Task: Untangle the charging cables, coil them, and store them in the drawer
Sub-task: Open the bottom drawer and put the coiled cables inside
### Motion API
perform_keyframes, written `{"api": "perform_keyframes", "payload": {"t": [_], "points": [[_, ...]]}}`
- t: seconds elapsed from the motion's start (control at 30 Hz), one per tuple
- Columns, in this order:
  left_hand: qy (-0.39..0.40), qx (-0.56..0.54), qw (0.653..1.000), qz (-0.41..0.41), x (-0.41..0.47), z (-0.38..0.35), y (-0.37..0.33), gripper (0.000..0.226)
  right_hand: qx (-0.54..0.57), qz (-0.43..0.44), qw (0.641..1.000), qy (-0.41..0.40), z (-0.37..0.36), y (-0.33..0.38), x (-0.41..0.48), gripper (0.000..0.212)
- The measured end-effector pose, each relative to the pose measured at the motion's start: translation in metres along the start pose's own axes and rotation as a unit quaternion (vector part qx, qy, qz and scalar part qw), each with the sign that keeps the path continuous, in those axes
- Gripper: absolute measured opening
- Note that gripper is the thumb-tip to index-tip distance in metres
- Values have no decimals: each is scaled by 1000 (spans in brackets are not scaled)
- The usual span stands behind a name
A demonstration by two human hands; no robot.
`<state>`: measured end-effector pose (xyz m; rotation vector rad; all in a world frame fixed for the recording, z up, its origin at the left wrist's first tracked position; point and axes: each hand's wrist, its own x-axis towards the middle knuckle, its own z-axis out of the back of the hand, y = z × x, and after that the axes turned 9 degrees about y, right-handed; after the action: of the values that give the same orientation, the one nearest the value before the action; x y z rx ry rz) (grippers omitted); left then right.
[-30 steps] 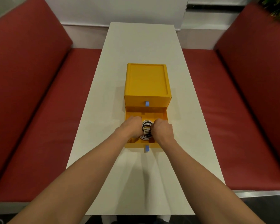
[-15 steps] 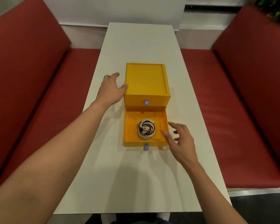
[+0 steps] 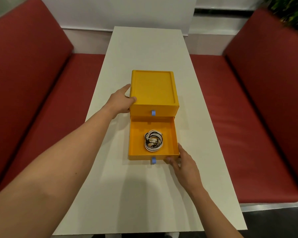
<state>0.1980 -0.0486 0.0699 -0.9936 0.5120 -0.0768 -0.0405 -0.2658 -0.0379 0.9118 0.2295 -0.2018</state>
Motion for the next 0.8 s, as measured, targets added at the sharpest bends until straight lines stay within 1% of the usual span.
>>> {"api": "perform_keyframes", "payload": {"t": [0.07, 0.13, 0.17, 0.27, 0.43, 0.53, 0.57, 0.67, 0.7, 0.73, 0.8], "points": [[-2, 1, 1000, -2, 0, -2, 0, 63, -1, 10, 1000, -9, 1, 3, 0, 40], [-4, -3, 1000, 3, 1, -2, 0, 61, 0, 13, 1000, -12, 0, 0, 2, 54], [-5, -2, 1000, 4, 1, -2, 1, 61, 4, 11, 1000, -13, 0, -1, 4, 57], [-8, 6, 1000, 3, 2, -1, 1, 61, 16, 9, 1000, -8, 4, 2, 16, 51], [-6, 10, 1000, 6, 4, -1, 2, 61, 21, 10, 1000, -18, 13, 7, 48, 59], [-4, 5, 1000, 8, 5, -2, 3, 62, 23, 7, 999, -26, 20, 10, 69, 60], [-2, 6, 1000, 10, 5, -2, 3, 62, 22, 2, 999, -30, 21, 11, 77, 63], [0, 6, 1000, 13, 6, -1, 2, 61, 11, -29, 999, -45, 25, 15, 103, 85], [2, 2, 1000, 13, 6, -1, 1, 61, 8, -32, 998, -47, 26, 16, 110, 88], [5, -1, 1000, 13, 6, -1, 1, 61, 4, -26, 998, -49, 27, 17, 117, 88], [10, -4, 1000, 13, 6, -1, 1, 61, 2, -1, 999, -47, 30, 22, 127, 80]]}}
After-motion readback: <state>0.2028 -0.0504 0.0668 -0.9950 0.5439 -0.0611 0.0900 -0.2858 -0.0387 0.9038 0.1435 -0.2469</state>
